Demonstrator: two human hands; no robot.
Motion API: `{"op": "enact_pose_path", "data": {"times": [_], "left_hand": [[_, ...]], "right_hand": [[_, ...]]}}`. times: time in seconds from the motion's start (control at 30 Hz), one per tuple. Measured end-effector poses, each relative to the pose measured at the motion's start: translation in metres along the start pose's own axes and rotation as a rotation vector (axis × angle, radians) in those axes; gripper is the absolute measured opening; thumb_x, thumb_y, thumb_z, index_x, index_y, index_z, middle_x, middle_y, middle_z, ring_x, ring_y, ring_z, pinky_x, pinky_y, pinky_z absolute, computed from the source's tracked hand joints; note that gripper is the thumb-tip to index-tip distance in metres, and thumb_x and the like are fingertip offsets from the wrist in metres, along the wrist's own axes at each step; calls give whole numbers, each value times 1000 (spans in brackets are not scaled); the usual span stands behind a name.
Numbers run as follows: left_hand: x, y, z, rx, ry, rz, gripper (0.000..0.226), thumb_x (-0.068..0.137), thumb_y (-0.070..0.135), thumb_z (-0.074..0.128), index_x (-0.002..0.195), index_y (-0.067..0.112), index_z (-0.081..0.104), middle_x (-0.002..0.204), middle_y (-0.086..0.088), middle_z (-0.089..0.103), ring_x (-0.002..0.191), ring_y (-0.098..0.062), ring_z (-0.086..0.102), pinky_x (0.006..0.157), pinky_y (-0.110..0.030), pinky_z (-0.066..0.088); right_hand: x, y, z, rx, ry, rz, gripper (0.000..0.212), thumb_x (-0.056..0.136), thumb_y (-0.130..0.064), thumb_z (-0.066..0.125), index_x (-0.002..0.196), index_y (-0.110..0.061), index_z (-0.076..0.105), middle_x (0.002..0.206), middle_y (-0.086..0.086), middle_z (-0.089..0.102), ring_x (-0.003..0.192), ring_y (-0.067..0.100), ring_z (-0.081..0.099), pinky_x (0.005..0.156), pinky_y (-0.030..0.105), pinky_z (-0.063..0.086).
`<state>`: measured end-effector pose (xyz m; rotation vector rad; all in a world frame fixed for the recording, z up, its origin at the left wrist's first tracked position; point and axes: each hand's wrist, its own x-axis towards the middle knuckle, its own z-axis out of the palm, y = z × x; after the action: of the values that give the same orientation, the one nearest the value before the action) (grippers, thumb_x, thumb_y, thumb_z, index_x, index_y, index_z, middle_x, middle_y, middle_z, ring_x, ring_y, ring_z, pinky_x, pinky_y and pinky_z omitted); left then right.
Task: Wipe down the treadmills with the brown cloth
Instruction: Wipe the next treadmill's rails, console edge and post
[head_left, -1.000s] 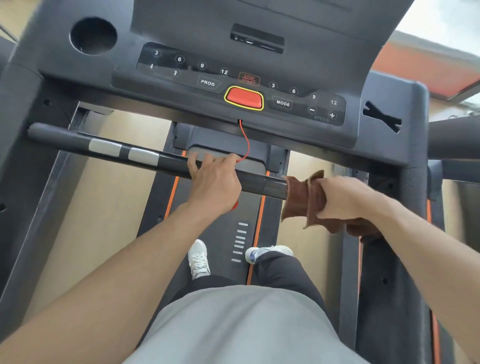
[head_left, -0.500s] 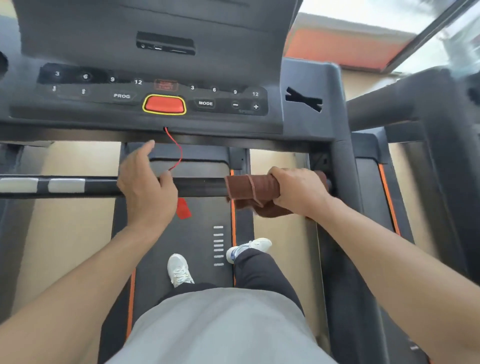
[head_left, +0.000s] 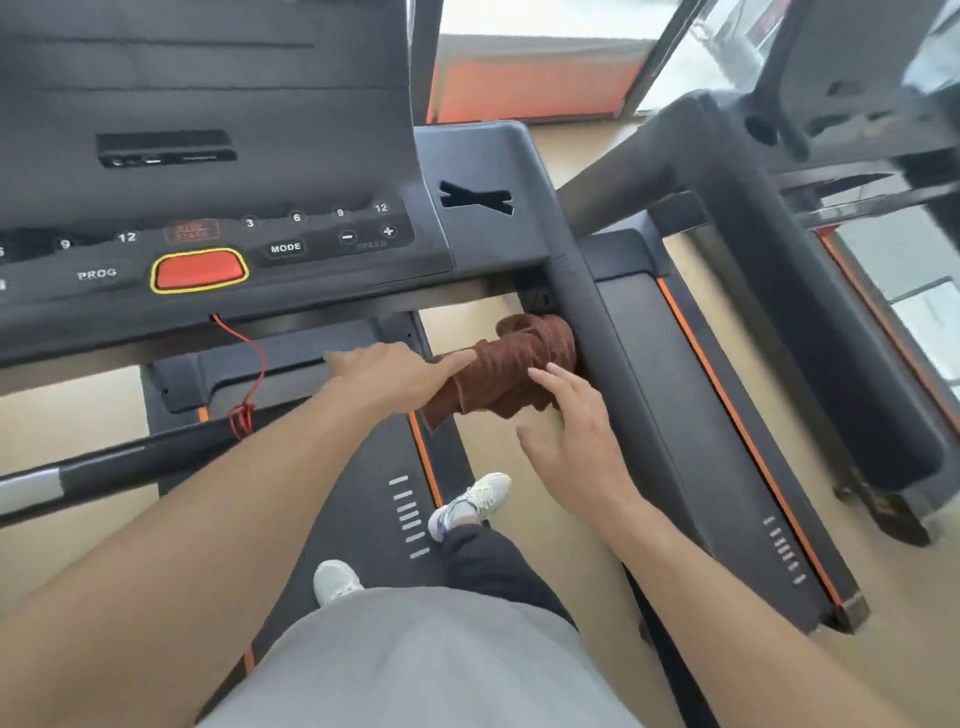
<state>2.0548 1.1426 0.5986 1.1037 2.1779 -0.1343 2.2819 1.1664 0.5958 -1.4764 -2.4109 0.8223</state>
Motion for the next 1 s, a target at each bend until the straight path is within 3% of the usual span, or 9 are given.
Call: {"op": "enact_pose_path", "data": {"times": [0.1,0.2,0.27,0.37,0.5,0.6,0.73,0.9,1.0], "left_hand": [[15,23,2,-206,3,85,83,82,89,38,111,17,66,127,-10,67,117,-34,61,90,-39,46],[10,40,18,-444,250,236,33,93,52,63,91,19,60,112,-10,71,105,-35,64,85,-40,49],[-8,42,33,-658,373,367,19,96,32,64,104,15,63,104,-7,72,100,-33,65,84,-38,50],[-42,36,49,-932,324,507,27,96,23,61,123,18,61,102,-1,73,96,-24,66,85,-36,51],[-71,22,60,-931,241,587,29,88,24,51,113,11,59,102,-14,71,97,-31,64,89,-52,52],[-92,19,61,-864,235,644,31,84,19,46,111,22,62,100,-2,73,98,-25,66,92,-48,53],[-125,25,70,-773,218,683,33,83,15,44,111,21,60,92,3,71,88,-23,64,86,-43,52],[-180,35,93,-807,143,731,56,86,-15,48,115,30,63,96,11,69,86,1,62,76,-11,47],[-209,41,116,-808,94,734,59,86,-15,48,109,36,67,94,8,72,88,-7,67,77,-23,55]], "right_hand": [[-31,2,5,28,59,81,55,93,-22,72,142,-34,50,148,-17,44,137,-2,36,114,16,30],[-56,0,7,139,101,148,51,93,-19,72,139,-34,53,140,-18,50,130,-1,45,112,22,40],[-70,-2,6,184,148,173,48,93,-17,71,137,-32,55,135,-18,53,126,-3,48,108,20,43],[-82,-6,-3,264,250,200,43,96,-14,67,132,-33,57,130,-19,56,122,-5,50,100,16,45],[-81,-8,-24,363,291,180,47,100,-12,61,138,-38,53,133,-24,54,125,-4,50,97,13,44],[-72,-7,-40,422,165,113,53,103,-23,59,149,-42,43,144,-25,49,132,-6,46,100,10,41],[-72,-8,-55,537,-161,66,59,98,-57,49,153,-36,43,142,-26,53,124,-18,48,100,4,37],[-111,9,-63,767,-378,72,43,100,-36,55,142,-27,53,127,-14,67,114,-7,62,89,8,46],[-145,31,-70,853,-382,28,27,96,-22,65,120,-11,64,102,-12,74,98,3,69,84,15,51]]}}
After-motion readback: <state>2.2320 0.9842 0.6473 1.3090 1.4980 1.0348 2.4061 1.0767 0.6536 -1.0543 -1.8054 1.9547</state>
